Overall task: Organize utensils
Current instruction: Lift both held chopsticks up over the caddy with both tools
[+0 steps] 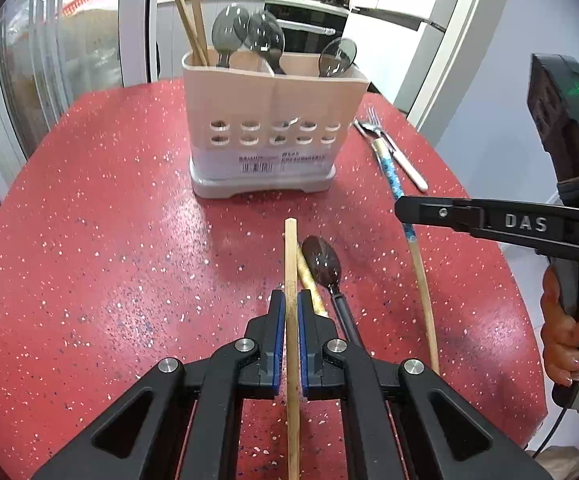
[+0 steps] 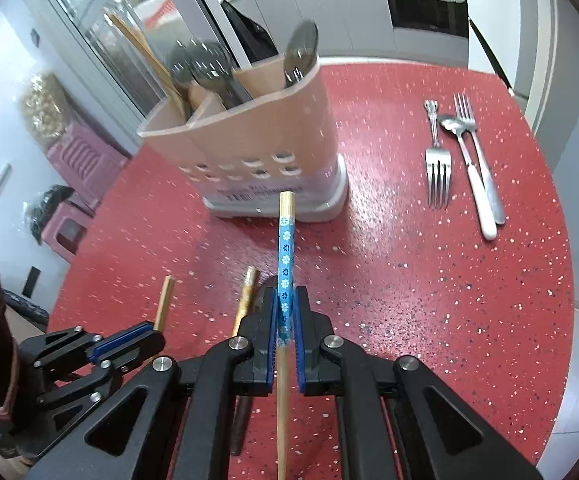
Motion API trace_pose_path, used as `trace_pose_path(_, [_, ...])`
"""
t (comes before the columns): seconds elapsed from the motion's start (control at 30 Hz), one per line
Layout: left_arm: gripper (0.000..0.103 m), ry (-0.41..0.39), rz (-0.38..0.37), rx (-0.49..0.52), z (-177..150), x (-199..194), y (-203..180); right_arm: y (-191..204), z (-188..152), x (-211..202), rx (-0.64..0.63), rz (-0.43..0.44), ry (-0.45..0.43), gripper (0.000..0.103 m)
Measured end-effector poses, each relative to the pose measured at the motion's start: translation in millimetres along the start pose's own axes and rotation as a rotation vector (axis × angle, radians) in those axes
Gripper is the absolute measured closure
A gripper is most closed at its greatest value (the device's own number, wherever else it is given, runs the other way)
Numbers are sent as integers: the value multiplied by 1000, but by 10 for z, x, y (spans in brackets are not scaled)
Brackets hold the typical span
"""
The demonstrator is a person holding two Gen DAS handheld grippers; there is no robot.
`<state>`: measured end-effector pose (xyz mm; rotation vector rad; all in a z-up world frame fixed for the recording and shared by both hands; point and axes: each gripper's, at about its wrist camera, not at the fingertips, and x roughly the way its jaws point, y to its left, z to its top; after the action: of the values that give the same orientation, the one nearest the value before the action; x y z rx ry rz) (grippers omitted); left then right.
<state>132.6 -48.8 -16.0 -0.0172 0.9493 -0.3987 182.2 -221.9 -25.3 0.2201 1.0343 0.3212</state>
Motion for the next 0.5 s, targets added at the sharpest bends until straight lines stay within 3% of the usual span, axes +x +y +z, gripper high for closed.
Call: trace_pose_path(0.5, [73,-118,-19,-5,199,-368,-15,278,156,-512,-51,71,-165,95])
